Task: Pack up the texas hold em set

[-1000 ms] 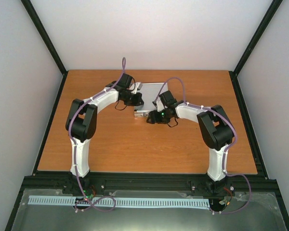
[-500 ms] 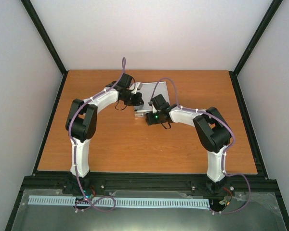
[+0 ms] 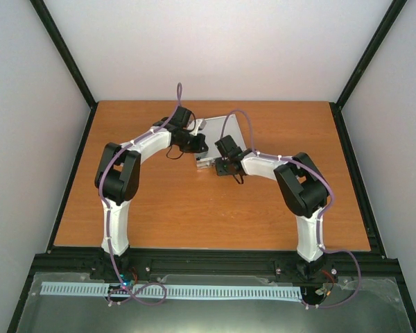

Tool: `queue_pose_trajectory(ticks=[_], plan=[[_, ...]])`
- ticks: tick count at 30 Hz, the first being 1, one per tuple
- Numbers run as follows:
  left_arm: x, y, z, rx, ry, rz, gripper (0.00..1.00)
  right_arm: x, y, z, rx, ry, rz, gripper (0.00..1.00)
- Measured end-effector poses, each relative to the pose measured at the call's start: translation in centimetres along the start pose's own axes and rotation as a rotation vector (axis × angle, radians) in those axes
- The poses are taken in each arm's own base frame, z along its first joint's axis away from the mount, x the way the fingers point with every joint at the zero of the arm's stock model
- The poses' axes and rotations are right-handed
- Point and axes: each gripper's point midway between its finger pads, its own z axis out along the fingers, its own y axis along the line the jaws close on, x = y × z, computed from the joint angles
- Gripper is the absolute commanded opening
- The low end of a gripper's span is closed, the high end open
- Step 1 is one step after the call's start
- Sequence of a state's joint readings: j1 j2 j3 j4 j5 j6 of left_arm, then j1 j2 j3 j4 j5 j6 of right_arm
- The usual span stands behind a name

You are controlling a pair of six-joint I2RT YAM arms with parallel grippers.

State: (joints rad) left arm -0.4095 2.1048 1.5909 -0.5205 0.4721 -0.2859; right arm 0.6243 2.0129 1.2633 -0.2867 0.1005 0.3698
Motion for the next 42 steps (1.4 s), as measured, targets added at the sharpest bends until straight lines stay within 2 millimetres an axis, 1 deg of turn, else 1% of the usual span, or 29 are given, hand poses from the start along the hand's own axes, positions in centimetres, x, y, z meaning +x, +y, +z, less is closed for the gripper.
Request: queue_pose_trajectory(ticks=[3,7,14,22,28,33,38,42], plan=[[0.1,-0.1,0.0,0.005,0.003,0.0,0.01,-0.1,0.0,0.1,-0.004,-0.008,0.007,0.16],[0.2,-0.1,0.1,0.007,0.005,0.0,0.01,0.0,0.1,0.1,-0.016,-0.022,0.006,0.15],[0.2,-0.2,0.1,0.01,0.007,-0.001,0.01,0.3,0.2,-0.4,-0.034,-0.012,-0.01,0.22],[0.6,-0.5,0.1,0.028,0.024,-0.004,0.01,1.0,0.2,-1.4,-0.061,0.082,-0.017,0.23],[0.7,-0.8,0.1,0.027,0.027,0.0,0.01,0.8,-0.1,-2.3,-0.105,0.152,-0.004,0.24],[0.3,-1.3,-0.1,-0.004,0.049,-0.008,0.01,0.3,-0.2,-2.9,-0.127,0.183,-0.011,0.24],[-1.5,-2.2,1.0,-0.018,0.06,0.0,0.01,0.2,-0.2,-2.9,-0.145,0.202,-0.02,0.25],[-2.3,-3.4,1.9,-0.007,0.059,0.016,0.01,0.2,-0.2,-2.9,-0.149,0.204,-0.022,0.25]])
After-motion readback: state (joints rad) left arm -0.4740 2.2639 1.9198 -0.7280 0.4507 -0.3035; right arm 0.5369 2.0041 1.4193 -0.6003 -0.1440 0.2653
